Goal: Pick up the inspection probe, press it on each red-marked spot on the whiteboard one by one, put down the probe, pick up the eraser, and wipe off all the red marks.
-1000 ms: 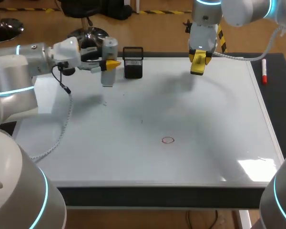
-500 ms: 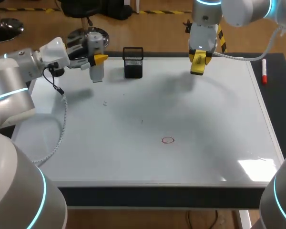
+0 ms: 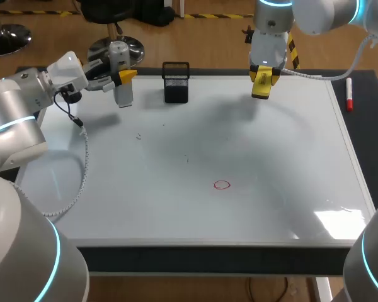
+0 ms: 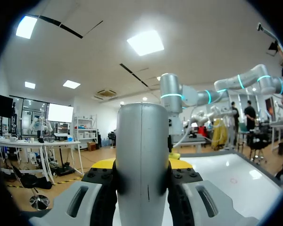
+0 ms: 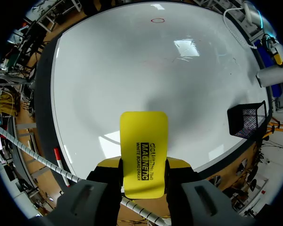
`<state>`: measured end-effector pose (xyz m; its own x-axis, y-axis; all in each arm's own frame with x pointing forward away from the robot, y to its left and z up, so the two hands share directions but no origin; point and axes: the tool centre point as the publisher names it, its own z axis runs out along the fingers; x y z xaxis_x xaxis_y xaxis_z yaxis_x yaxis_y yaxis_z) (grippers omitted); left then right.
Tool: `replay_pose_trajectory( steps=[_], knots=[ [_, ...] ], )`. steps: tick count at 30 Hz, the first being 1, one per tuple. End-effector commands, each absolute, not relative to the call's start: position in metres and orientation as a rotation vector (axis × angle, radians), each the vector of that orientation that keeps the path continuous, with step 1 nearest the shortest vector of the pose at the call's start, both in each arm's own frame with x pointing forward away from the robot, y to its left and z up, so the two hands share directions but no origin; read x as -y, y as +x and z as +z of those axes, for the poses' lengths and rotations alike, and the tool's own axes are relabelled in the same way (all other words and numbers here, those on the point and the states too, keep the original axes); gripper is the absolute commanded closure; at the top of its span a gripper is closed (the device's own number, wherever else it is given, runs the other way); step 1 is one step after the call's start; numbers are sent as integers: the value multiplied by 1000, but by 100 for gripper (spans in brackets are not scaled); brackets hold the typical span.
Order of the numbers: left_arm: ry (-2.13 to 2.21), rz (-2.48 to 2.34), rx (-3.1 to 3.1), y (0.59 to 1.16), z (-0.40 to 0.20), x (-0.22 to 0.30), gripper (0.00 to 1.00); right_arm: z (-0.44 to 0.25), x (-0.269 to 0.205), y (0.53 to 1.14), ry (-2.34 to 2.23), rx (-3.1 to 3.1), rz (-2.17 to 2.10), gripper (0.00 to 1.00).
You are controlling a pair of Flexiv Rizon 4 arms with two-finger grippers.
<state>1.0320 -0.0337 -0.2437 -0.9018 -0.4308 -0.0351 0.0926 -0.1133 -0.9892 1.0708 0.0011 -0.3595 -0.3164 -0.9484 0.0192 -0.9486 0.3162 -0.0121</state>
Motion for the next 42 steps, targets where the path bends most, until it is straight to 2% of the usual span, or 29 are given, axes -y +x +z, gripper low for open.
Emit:
replay_pose_trajectory(
  steps=[1,24,42],
  knots=[
    [-378,-2074,-1804,1033,-244,32,100,-358,0,1071,1833,2539,38,100],
    [-375,-2085,-1793,1038,-245,30,100,-358,0,1071,1833,2539,38,100],
    [-375,-2085,-1793,1038,-245,30,100,-350,-59,1017,2030,2387,133,100]
  ],
)
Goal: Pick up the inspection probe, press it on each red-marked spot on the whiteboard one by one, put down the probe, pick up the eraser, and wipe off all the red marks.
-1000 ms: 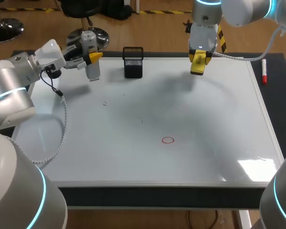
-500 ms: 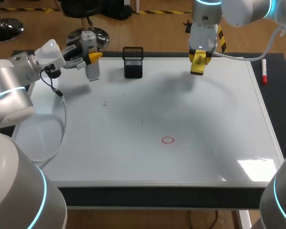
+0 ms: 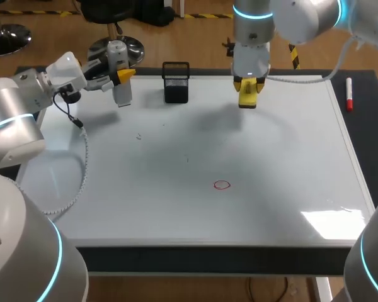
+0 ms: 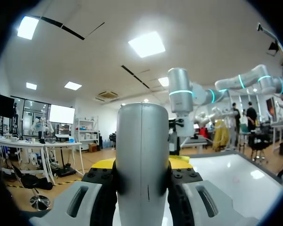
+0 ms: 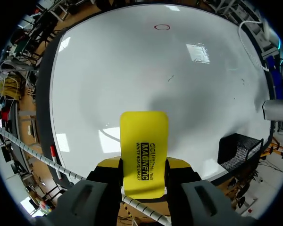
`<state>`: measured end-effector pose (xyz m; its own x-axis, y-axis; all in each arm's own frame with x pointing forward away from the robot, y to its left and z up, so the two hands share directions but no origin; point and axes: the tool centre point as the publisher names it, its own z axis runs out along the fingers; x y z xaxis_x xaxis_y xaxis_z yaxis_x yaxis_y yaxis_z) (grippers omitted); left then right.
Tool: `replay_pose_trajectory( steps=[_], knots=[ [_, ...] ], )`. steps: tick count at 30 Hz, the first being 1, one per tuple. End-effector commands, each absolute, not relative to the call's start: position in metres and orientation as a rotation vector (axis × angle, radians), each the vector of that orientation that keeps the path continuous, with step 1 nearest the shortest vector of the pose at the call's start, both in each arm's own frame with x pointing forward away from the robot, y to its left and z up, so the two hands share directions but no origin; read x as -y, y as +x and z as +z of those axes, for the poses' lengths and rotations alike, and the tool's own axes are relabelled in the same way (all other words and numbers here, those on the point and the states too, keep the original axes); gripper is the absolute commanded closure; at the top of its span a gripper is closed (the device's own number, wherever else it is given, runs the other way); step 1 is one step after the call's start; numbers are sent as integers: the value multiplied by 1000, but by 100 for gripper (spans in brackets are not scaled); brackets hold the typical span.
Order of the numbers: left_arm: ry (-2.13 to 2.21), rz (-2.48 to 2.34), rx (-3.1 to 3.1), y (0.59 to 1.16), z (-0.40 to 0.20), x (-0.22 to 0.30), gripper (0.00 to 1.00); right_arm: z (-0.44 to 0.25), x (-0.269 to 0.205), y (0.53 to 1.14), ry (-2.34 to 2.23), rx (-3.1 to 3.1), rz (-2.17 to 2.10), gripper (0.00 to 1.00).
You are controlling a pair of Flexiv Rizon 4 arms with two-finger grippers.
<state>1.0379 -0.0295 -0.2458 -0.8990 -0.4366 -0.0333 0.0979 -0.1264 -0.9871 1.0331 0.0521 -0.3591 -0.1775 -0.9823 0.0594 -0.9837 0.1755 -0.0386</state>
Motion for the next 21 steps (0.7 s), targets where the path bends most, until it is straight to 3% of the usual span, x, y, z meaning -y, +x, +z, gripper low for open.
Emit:
replay_pose_trajectory(
  steps=[1,21],
  knots=[
    [-375,-2085,-1793,1038,-245,30,100,-350,-63,1014,2046,2383,132,100],
    [-375,-2085,-1793,1038,-245,30,100,-345,-125,938,2234,2290,35,100]
  ],
)
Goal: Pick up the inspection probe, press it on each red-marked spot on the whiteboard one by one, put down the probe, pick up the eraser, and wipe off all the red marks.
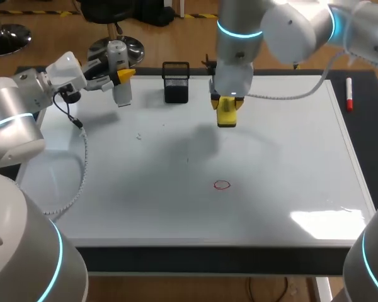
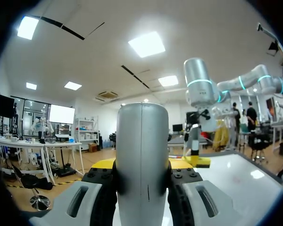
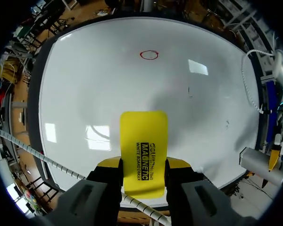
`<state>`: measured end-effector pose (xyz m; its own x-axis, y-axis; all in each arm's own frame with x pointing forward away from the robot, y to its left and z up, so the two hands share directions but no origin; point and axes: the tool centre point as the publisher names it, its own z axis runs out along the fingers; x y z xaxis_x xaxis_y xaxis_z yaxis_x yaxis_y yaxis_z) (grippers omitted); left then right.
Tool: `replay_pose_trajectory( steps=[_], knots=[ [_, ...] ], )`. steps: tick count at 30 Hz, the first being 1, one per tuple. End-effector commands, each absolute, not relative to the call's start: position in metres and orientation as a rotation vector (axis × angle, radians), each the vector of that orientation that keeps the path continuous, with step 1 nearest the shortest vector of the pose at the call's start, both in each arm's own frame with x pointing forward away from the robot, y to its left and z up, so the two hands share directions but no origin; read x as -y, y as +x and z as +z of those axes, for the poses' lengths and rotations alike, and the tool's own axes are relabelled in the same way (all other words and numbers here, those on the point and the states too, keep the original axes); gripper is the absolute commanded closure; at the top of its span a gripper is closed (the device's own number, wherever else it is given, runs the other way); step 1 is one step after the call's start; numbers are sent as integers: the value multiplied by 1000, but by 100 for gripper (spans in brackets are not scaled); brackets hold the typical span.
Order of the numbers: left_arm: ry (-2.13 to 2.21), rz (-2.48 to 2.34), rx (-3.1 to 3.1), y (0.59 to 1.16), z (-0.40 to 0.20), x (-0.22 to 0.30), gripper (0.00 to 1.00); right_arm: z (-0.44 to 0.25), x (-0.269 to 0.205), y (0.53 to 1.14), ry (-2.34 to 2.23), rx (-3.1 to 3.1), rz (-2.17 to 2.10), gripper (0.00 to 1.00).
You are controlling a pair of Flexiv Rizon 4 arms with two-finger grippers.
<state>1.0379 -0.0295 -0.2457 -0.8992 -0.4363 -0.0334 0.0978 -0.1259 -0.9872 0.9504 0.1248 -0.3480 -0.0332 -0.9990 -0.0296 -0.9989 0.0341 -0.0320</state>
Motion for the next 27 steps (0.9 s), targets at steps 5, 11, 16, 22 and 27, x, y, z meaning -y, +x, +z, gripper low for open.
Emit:
replay_pose_trajectory(
  steps=[5,11,16,22,27],
  knots=[
    [-375,-2085,-1793,1038,-245,30,100,-346,-133,921,-2188,-2188,-26,100],
    [-375,-2085,-1793,1038,-245,30,100,-354,-152,897,-2215,-2196,-71,100],
    [-375,-2085,-1793,1038,-245,30,100,-359,-167,876,-2252,-2169,-68,100],
    [-375,-2085,-1793,1038,-245,30,100,-365,-174,853,-2288,-2146,-47,100],
    [-375,-2085,-1793,1038,-245,30,100,-371,-176,833,-2295,-2144,-5,100]
  ],
)
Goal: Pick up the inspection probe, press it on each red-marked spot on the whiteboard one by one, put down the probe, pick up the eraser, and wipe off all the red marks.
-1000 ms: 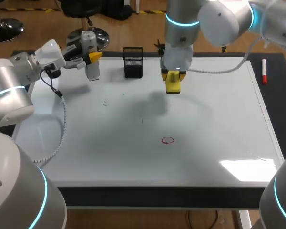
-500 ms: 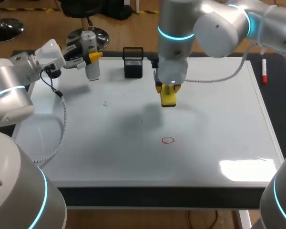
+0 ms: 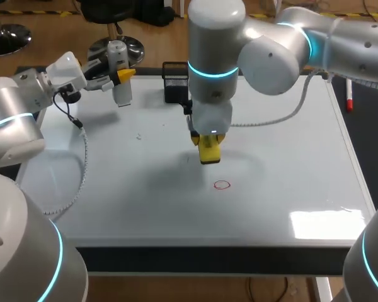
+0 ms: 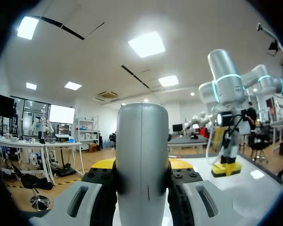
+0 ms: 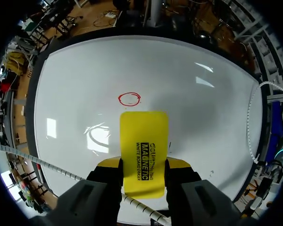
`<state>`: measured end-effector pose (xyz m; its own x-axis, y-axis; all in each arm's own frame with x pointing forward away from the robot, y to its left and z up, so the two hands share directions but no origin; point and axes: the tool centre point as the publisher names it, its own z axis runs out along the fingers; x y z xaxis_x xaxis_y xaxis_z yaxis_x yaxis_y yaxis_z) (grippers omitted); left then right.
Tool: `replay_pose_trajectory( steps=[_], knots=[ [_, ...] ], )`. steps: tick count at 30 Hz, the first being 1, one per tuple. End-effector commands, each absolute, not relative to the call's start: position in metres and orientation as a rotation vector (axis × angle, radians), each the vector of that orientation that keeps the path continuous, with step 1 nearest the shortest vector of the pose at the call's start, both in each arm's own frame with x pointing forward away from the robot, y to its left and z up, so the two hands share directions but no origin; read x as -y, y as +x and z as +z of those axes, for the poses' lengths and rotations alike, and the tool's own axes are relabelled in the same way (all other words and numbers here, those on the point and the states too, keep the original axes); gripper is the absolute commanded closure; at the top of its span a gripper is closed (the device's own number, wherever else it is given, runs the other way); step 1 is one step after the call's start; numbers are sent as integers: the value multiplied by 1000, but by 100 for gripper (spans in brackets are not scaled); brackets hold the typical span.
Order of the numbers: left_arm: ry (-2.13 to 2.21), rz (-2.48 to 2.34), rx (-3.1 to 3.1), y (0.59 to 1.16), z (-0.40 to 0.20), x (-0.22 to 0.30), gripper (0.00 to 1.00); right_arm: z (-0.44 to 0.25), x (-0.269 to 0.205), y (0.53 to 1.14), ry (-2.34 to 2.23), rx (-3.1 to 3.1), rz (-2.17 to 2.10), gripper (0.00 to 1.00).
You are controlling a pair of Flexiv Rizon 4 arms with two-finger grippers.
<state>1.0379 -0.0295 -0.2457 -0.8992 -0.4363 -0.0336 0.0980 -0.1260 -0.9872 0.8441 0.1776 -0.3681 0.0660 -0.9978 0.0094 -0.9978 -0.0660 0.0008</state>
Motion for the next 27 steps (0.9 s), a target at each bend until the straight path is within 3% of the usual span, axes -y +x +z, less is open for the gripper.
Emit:
replay_pose_trajectory(
  steps=[1,27],
  knots=[
    [-375,-2085,-1793,1038,-245,30,100,-372,-176,831,2293,2147,-2,100],
    [-375,-2085,-1793,1038,-245,30,100,-393,-183,767,2305,2116,-8,100]
  ],
)
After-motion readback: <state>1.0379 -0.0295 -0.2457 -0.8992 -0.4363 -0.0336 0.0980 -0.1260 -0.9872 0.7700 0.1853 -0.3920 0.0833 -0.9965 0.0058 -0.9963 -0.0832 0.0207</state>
